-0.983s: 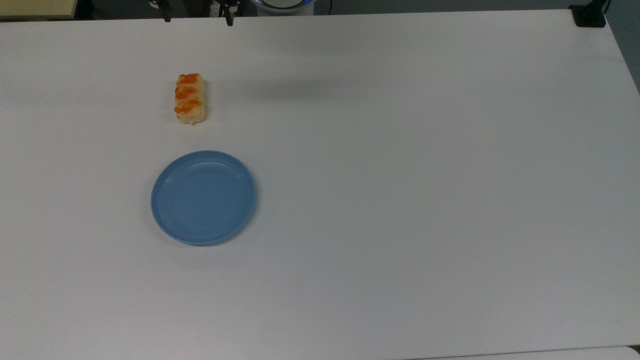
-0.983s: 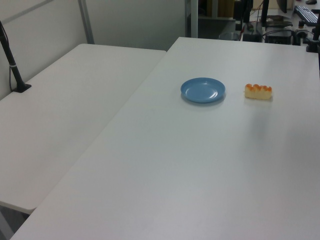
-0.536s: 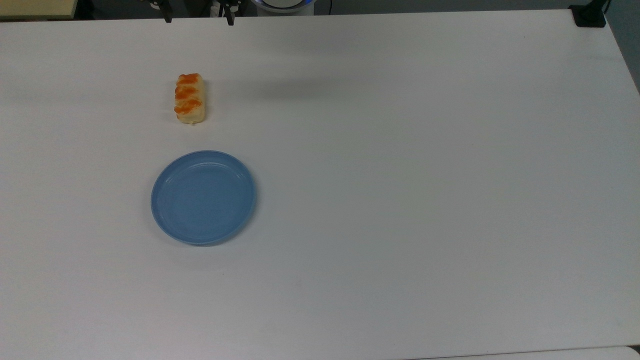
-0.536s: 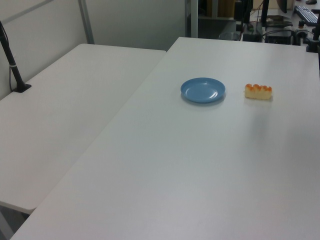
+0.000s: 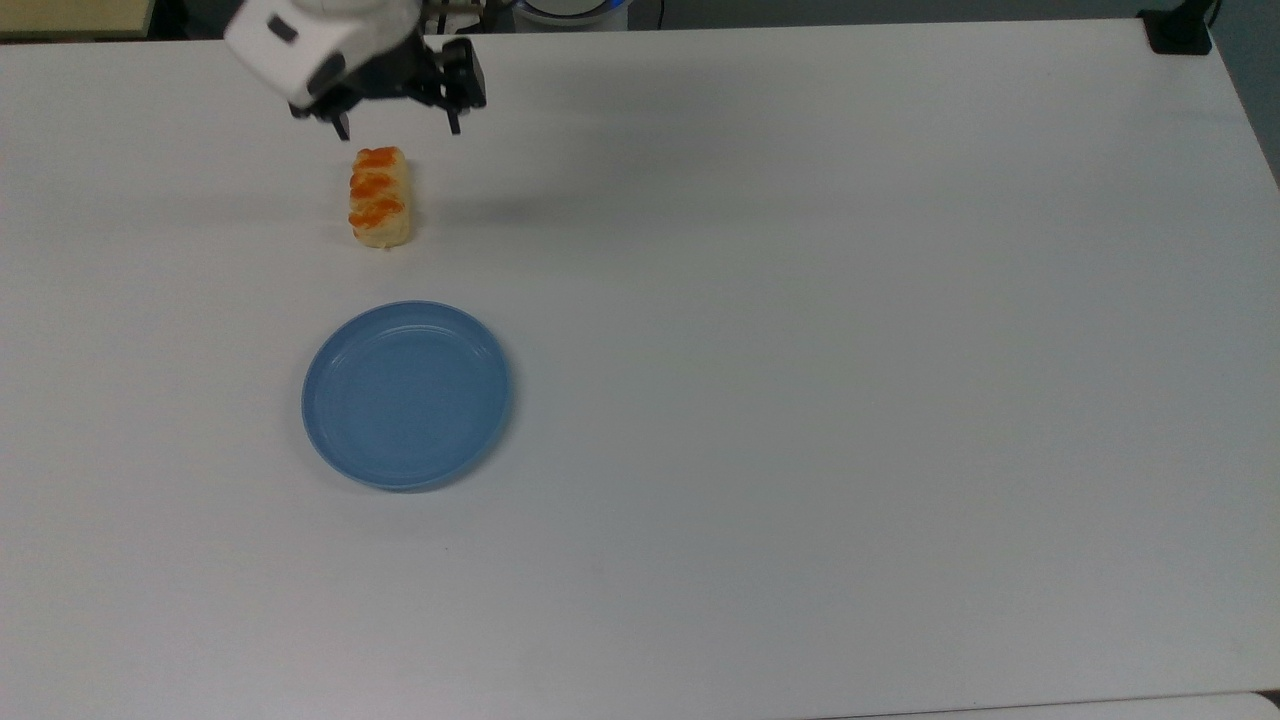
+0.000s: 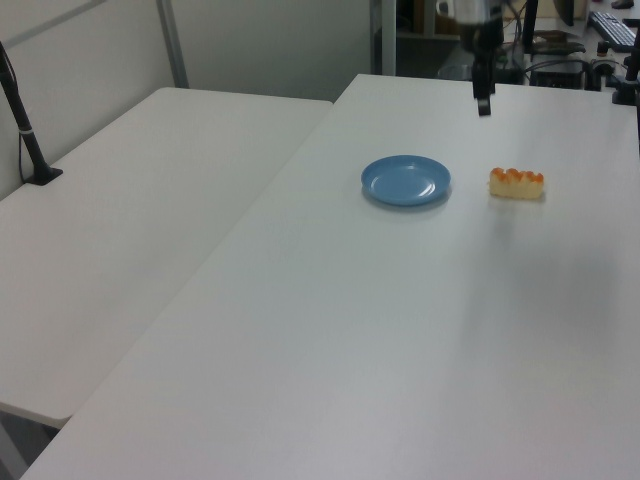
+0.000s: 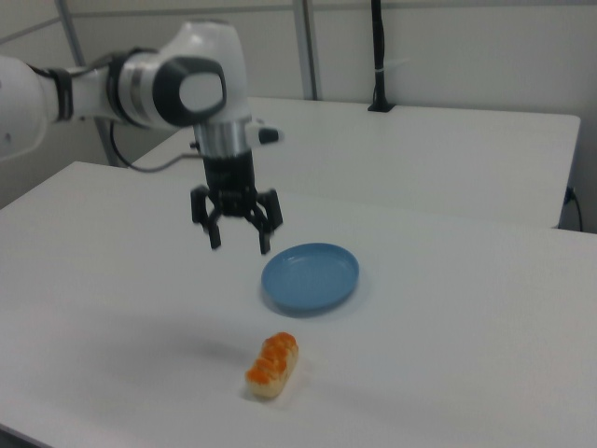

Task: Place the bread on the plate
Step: 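Lower the open gripper over the glazed bread roll, then close the gripper on the bread roll and lift it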

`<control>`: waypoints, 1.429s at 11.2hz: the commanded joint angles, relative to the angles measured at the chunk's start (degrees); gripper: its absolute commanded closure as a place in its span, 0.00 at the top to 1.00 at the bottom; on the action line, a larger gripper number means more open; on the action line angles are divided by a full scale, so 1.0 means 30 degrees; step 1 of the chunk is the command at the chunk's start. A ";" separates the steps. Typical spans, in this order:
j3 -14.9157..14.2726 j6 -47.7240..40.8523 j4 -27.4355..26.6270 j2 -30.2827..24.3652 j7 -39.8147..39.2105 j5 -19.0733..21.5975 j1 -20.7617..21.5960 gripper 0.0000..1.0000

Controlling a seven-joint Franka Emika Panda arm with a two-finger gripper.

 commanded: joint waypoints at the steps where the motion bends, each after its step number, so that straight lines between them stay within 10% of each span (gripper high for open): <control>1: -0.0036 0.2802 -0.3572 0.0151 -0.0870 -0.1954 -0.0282 1.00; 9: -0.0036 0.4362 -0.4693 0.3989 -0.0112 -0.4713 -0.0694 1.00; 12: -0.0036 0.4481 -0.4082 0.3847 -0.0049 -0.4598 -0.0752 0.49; 16: -0.0036 0.3459 -0.0428 0.4079 -0.0925 -0.3345 -0.1571 0.47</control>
